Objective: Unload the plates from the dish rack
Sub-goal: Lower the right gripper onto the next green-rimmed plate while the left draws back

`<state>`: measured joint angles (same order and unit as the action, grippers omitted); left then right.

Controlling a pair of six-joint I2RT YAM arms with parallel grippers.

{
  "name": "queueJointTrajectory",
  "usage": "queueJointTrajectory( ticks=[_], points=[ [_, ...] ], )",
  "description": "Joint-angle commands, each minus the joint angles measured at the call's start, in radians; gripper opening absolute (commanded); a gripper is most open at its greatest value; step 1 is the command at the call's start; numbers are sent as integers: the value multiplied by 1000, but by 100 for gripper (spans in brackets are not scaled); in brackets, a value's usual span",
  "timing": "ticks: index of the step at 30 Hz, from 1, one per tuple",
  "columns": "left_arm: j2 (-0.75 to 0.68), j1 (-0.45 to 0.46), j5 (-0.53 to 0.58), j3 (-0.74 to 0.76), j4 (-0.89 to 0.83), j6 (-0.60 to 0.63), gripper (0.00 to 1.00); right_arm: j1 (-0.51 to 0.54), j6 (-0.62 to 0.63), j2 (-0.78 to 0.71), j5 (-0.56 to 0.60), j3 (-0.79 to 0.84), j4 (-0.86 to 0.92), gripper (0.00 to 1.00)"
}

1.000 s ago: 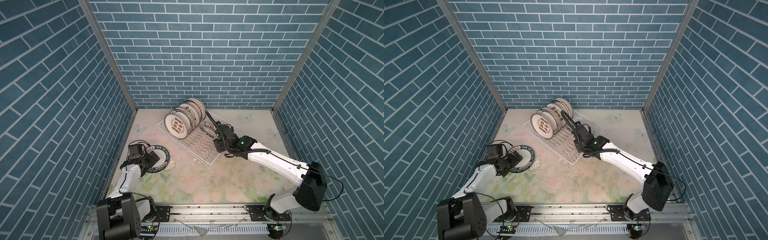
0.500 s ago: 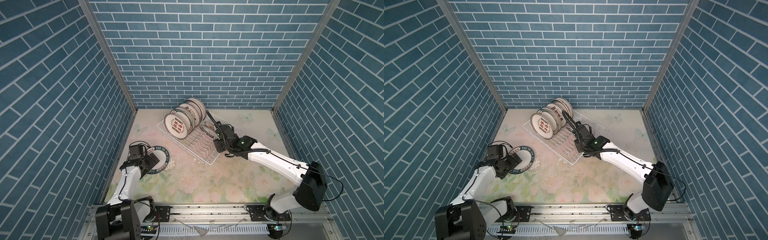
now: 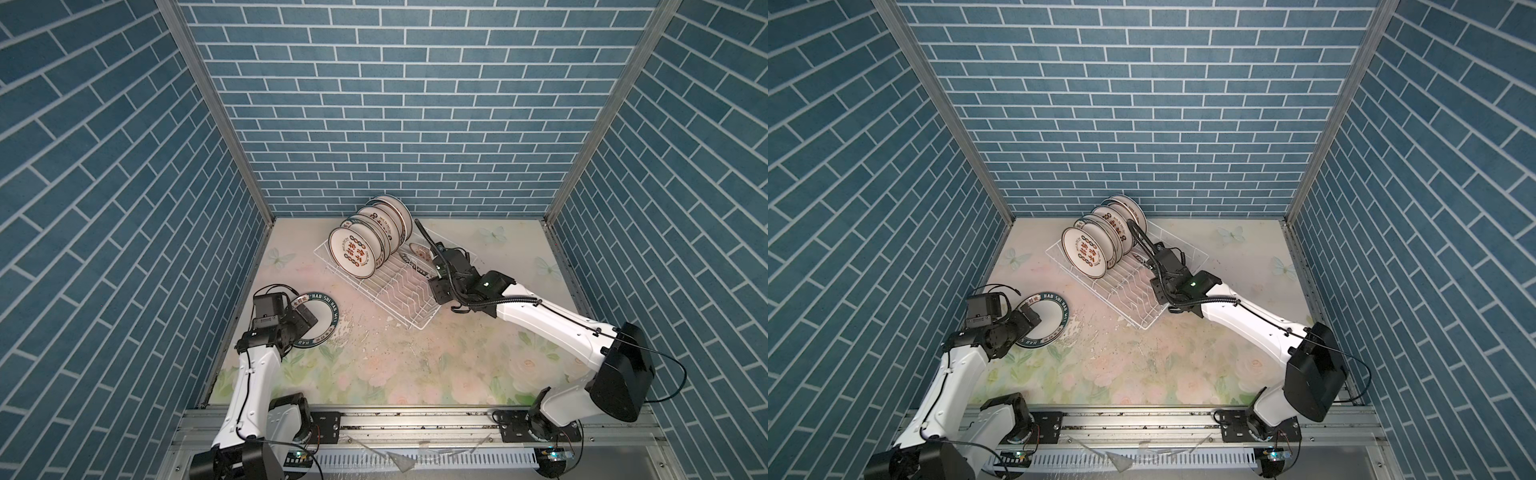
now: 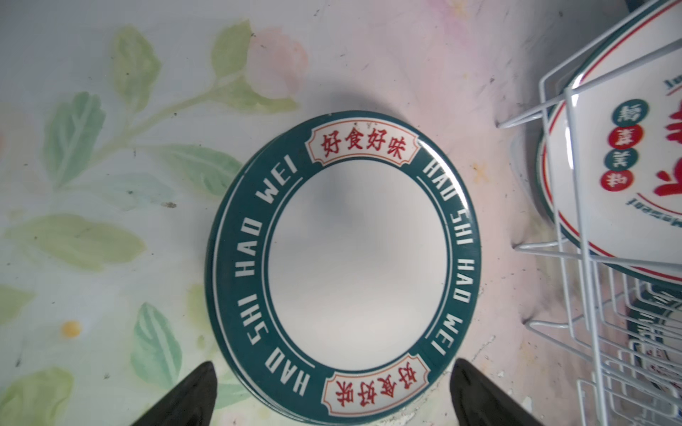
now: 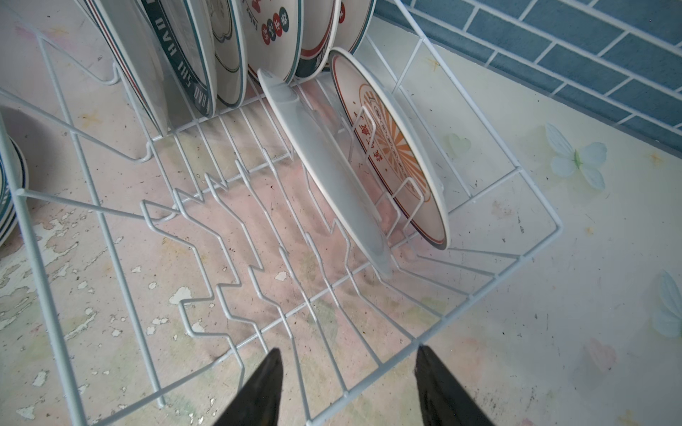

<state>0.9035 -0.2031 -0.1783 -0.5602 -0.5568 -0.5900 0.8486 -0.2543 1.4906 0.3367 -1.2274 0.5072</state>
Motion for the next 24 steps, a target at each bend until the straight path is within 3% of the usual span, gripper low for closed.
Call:
queueJointTrajectory(
  ticks=[1, 5, 15, 24],
  points=[
    [-25, 22, -106, 28, 52, 17, 99, -5, 44, 18, -18, -25, -9, 59],
    [-45, 97, -153, 43, 106, 24, 99, -8, 68, 76, -24, -78, -9, 58],
    [-55, 277, -124, 38, 145, 29, 99, -21, 135, 269, 8, -266, 33, 56],
    [-100, 323, -87, 78, 198, 26, 99, -41, 184, 382, 34, -372, 59, 52]
  ],
)
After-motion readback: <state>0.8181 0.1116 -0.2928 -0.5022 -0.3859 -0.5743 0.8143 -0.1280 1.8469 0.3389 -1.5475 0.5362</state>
